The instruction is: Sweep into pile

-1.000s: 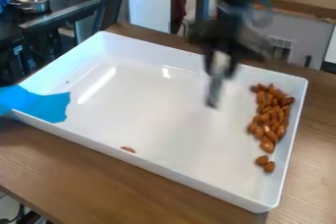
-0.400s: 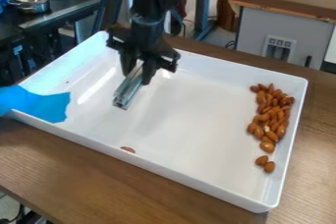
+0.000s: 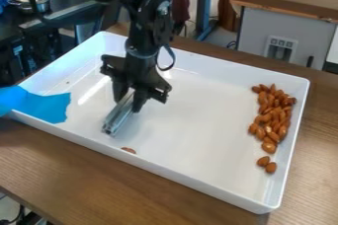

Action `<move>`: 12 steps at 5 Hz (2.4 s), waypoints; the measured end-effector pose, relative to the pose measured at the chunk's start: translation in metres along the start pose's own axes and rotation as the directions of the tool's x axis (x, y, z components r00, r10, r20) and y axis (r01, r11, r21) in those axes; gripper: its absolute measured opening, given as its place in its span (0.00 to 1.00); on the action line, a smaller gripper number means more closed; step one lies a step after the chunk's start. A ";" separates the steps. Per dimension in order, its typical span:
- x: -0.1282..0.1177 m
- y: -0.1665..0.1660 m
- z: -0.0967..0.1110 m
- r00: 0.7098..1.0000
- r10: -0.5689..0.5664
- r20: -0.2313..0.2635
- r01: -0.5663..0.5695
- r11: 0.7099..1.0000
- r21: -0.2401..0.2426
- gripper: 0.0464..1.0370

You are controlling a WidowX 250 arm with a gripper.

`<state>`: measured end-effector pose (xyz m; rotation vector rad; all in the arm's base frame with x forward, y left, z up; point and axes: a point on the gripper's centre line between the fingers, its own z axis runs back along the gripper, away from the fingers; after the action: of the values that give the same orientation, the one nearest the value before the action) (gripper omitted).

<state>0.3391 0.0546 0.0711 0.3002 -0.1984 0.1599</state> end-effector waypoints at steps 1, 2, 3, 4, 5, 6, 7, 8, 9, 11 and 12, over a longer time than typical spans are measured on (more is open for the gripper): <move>-0.013 -0.011 0.003 0.996 0.085 -0.010 -0.085 0.996 -0.009 0.33; -0.020 -0.016 0.006 0.993 0.117 -0.009 -0.117 0.993 -0.015 0.33; -0.020 -0.020 0.008 0.988 0.153 -0.003 -0.153 0.988 -0.016 0.33; -0.020 -0.029 0.006 0.982 0.188 0.006 -0.188 0.982 -0.007 0.33; -0.021 -0.040 0.007 0.980 0.197 0.011 -0.197 0.980 -0.003 0.33; -0.024 -0.051 0.009 0.976 0.217 0.014 -0.217 0.976 -0.004 0.33; -0.025 -0.067 0.014 0.969 0.247 0.001 -0.247 0.969 -0.009 0.33; -0.027 -0.098 0.025 0.966 0.259 -0.021 -0.259 0.965 -0.037 0.33; -0.030 -0.127 0.035 0.963 0.266 -0.035 -0.268 0.962 -0.058 0.33; -0.018 -0.154 0.040 0.933 0.358 -0.050 -0.360 0.930 -0.068 0.33; -0.010 -0.160 0.042 0.909 0.412 -0.058 -0.416 0.907 -0.064 0.33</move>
<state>0.3524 -0.1104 0.0638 0.1754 -0.2231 0.5801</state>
